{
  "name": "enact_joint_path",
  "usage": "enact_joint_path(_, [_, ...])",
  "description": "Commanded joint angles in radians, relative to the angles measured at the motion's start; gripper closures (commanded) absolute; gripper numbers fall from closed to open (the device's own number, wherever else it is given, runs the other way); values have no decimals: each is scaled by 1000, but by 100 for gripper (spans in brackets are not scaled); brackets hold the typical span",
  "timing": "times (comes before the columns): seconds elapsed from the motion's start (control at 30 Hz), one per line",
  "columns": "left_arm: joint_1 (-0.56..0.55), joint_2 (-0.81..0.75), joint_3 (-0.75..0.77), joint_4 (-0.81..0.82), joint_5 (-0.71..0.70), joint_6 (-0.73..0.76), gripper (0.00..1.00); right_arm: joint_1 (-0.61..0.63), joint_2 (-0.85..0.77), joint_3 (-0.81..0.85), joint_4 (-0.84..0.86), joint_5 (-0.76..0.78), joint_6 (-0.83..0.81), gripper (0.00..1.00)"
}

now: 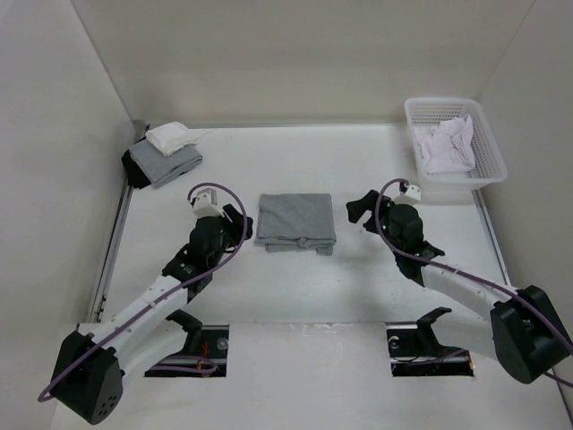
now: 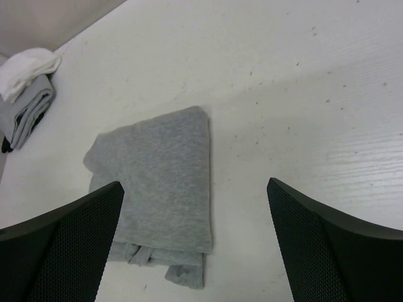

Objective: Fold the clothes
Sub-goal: Fold the tank top

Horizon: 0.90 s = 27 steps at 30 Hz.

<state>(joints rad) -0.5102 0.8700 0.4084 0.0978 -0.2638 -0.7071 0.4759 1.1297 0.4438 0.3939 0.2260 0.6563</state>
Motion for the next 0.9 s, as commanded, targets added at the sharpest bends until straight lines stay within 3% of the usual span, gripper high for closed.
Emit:
enact_joint_path(0.0, [41,-9,46,-104,-35,28,51,-32,-21,9,47,53,31,0])
enact_joint_path(0.3, [173,60,17,-43,87,-26,52,-38,16,19,37,59,37,0])
enact_joint_path(0.77, [180,130,29,-1,103,-14,56,-41,44,29,34,55,35,0])
enact_joint_path(0.87, [177,146,35,-1,103,-11,52,-41,50,32,34,53,35,0])
